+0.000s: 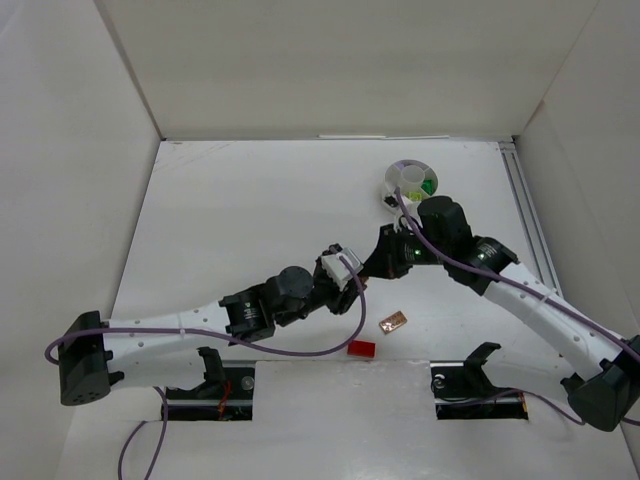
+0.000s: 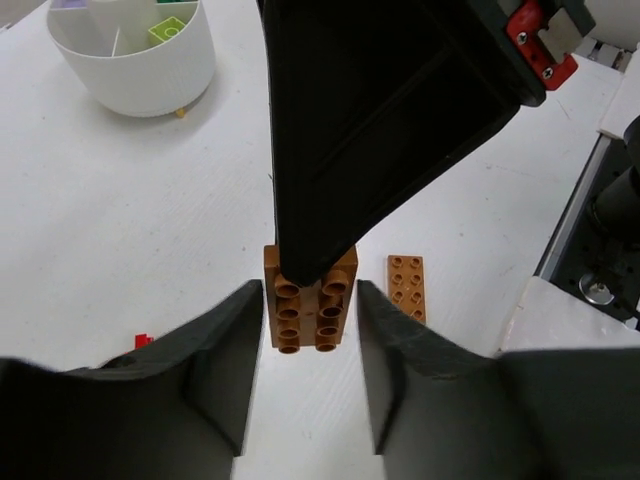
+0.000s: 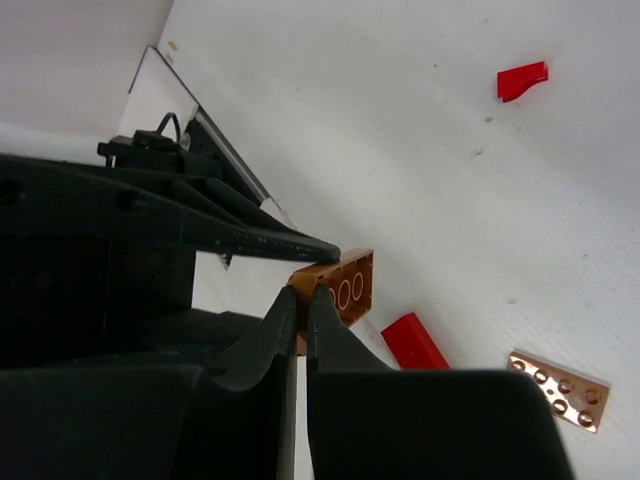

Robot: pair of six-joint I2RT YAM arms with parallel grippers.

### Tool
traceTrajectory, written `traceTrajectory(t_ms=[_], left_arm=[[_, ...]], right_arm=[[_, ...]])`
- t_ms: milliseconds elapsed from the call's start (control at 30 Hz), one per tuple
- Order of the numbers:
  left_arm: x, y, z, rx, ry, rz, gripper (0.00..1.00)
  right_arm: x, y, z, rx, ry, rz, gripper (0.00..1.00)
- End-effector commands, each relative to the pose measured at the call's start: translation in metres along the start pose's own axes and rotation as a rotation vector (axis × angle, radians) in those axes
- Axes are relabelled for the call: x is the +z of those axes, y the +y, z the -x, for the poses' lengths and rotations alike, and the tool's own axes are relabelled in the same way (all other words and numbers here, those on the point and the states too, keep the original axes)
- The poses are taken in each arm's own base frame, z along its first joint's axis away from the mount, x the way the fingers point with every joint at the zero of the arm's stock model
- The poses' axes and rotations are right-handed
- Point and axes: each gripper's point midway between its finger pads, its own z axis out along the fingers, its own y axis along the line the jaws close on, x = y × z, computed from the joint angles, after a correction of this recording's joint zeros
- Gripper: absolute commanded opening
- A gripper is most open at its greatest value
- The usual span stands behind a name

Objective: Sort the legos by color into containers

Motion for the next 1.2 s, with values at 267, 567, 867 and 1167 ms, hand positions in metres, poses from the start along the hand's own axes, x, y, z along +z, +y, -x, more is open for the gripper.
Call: traceTrajectory(t_ms=[267,567,867,1167], left_arm=[[-0.010,0.011,0.039,-0.054,-0.131,0.060,0.96],[-0.043,0.053,0.028,-0.353,-0.168,0.280,1.00],[-0.019,0.109,0.009,-0.592,-0.005,0.321,1.00],[-0.004,0.182,-0.015,-0.664,0.082,0.301,1.00]], right_arm=[[-0.020,0.008,0.055,-0.111,-0.177,-0.105,0.00],[-0.038,-0.050,0.108,-0.111,-0.284,-0.270,0.00],[-0.048,-0.155,0.191,-0.073,-0.367,-0.382,0.00],[-0.051,-0.204,0.245,-0.080,-0.400,-0.434,0.00]])
